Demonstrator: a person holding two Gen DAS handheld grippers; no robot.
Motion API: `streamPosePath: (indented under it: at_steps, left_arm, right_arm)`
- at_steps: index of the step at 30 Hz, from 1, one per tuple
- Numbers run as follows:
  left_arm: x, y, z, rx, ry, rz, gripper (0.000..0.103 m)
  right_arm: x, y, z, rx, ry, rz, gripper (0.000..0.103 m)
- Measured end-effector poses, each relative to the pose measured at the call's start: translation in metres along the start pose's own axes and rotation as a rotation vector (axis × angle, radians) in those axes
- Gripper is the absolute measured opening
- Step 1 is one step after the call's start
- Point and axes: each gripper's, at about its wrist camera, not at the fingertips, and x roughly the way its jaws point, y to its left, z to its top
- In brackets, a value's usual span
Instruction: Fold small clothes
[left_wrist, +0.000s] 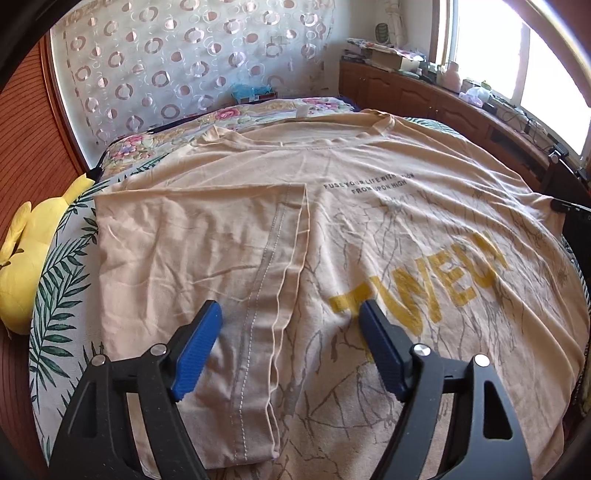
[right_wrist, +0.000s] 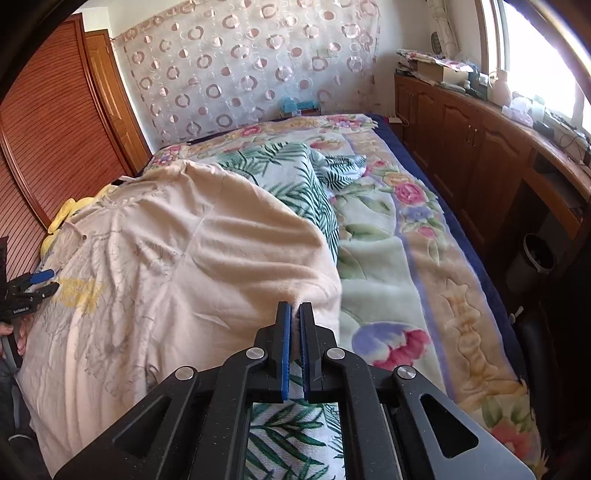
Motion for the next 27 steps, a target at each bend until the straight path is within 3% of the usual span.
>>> streamPosePath:
  at_steps: [6, 14, 20, 24, 27]
  left_arm:
    - [0.001, 0.001, 0.001, -0.004, 0.003, 0.006, 0.081]
    - [0.001, 0.001, 0.001, -0.003, 0.003, 0.006, 0.081]
    - [-0.003, 0.006, 0.002, -0.012, 0.01, -0.023, 0.081]
    - [-0.026, 0.02, 0.003, -0.084, -0.06, -0.065, 0.081]
    - [-0.043, 0.025, 0.004, -0.091, -0.108, -0.054, 0.081]
  right_arm:
    - [-0.012, 0.031, 0.016, -0.058, -0.058, 0.051, 0.004]
    - [-0.011, 0.105, 0.035, -0.19, -0.088, 0.163, 0.004]
    - [0.021, 0.155, 0.026, -0.27, -0.029, 0.22, 0.004]
    - [0.051, 0.166, 0.015, -0.266, 0.037, 0.239, 0.004]
    - [0.062, 0.174, 0.012, -0.279, 0.055, 0.245, 0.004]
